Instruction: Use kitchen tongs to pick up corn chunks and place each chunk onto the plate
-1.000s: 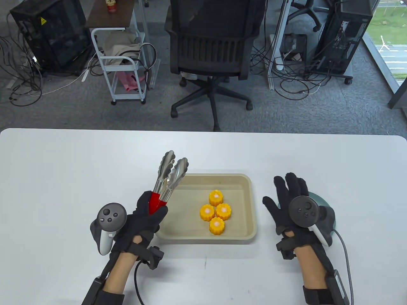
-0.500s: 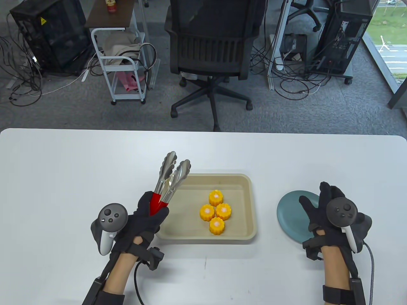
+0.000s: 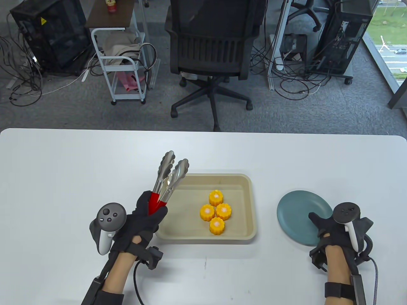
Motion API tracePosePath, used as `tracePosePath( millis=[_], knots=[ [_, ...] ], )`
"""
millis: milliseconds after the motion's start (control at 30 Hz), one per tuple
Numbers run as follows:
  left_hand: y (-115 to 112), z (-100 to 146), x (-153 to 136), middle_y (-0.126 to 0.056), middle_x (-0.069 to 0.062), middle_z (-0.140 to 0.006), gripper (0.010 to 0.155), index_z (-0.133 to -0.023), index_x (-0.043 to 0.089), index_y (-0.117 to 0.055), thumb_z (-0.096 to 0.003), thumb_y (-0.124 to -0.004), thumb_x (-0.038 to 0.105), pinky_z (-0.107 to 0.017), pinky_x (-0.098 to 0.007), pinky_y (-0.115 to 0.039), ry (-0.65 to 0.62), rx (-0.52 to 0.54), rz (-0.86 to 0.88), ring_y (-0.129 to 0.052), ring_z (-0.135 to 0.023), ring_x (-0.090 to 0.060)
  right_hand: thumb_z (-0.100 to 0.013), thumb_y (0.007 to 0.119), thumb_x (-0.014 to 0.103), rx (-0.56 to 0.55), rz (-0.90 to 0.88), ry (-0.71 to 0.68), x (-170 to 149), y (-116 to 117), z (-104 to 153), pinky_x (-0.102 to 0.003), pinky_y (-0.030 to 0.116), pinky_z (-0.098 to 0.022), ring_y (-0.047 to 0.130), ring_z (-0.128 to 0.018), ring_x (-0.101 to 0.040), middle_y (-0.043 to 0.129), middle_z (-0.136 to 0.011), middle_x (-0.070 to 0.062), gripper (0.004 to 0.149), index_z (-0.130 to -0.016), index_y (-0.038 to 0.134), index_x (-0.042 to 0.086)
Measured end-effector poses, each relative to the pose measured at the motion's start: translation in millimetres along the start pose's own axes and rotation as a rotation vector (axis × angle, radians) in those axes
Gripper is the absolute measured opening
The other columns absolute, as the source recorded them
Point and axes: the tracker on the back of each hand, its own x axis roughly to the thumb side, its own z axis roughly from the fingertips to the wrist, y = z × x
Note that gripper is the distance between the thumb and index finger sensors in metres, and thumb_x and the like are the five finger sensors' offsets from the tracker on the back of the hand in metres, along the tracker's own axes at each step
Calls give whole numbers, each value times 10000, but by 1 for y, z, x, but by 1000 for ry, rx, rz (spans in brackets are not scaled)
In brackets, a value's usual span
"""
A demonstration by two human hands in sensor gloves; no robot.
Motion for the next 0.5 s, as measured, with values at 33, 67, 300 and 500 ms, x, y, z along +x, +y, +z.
tracePosePath(
  millis=[33, 67, 300, 500],
  knots=[
    [0, 0, 0, -845, -98, -803, 938, -1095, 219, -416, -374, -737, 725, -192, -467, -897, 1, 1, -2, -1011, -353, -270, -371, 795, 670, 6, 8, 10, -1, 2, -1, -432, 519, -655, 392, -913, -377, 298, -1152, -159, 1012, -1105, 338, 145],
    [0, 0, 0, -845, -97, -803, 937, -1095, 220, -416, -373, -736, 726, -192, -467, -897, 2, 1, -4, -1011, -354, -270, -366, 793, 675, 29, 17, 33, -2, 5, -2, -434, 512, -658, 383, -915, -379, 285, -1153, -162, 1020, -1106, 335, 142],
    [0, 0, -1, -844, -97, -804, 939, -1096, 219, -413, -374, -736, 725, -196, -469, -896, 4, -1, -2, -1010, -357, -271, -348, 769, 704, 83, 22, 114, -7, 21, -9, -441, 495, -667, 384, -912, -362, 253, -1146, -158, 1002, -1068, 375, 129],
    [0, -1, -2, -843, -101, -805, 938, -1095, 218, -414, -374, -737, 724, -197, -472, -895, 14, -2, -8, -1009, -358, -275, -354, 817, 653, 50, 5, 170, -2, 26, -12, -425, 530, -645, 448, -889, -343, 305, -1121, -151, 913, -993, 443, 119]
  ],
)
